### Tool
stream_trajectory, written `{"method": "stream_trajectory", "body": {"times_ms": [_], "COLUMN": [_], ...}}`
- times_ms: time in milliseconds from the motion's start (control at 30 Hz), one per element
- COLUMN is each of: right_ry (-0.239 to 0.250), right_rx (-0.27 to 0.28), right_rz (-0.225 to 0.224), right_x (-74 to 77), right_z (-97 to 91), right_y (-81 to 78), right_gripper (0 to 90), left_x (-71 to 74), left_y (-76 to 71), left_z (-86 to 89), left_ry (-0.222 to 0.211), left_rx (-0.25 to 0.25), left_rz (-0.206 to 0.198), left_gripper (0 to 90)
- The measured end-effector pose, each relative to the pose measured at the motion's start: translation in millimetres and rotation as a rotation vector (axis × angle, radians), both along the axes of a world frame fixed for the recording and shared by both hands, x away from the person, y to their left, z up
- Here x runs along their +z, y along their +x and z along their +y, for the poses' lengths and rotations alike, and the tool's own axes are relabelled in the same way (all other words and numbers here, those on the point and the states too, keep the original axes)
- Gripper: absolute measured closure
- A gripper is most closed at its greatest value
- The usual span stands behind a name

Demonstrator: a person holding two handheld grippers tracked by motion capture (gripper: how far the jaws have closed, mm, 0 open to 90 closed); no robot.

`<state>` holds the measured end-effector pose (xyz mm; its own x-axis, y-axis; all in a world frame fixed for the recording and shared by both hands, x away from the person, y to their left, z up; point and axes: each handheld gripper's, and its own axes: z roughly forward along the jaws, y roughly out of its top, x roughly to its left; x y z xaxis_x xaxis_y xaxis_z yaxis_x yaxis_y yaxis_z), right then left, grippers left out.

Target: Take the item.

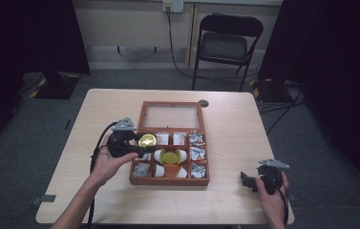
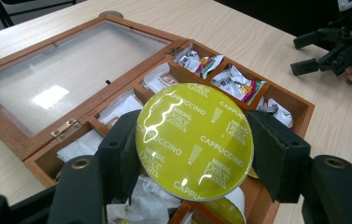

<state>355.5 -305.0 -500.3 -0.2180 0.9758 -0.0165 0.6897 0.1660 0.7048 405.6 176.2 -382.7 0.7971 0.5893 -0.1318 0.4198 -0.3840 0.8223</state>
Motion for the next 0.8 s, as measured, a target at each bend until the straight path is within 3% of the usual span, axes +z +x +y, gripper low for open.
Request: {"method": "stream_trajectory", "body": {"times_ms": [567,800], "right_ry": [0.0,-0.001], "right_rx": [0.001,0.001], "right_rz": [0.0,0.0], "right_x": [0.0,0.0], "right_z": [0.0,-0.1], "right_y": [0.0,0.0], "right_gripper": [0.0,0.0], "left_x": [4.5,5.2], "left_y": [5.9,8.8], "left_z": [21.4,35.0], "left_ry": [-0.019,-0.02], "left_rx": [0.036,0.083], "left_rz": [-0.009,-0.011], "left_gripper": [38.8,38.8]}}
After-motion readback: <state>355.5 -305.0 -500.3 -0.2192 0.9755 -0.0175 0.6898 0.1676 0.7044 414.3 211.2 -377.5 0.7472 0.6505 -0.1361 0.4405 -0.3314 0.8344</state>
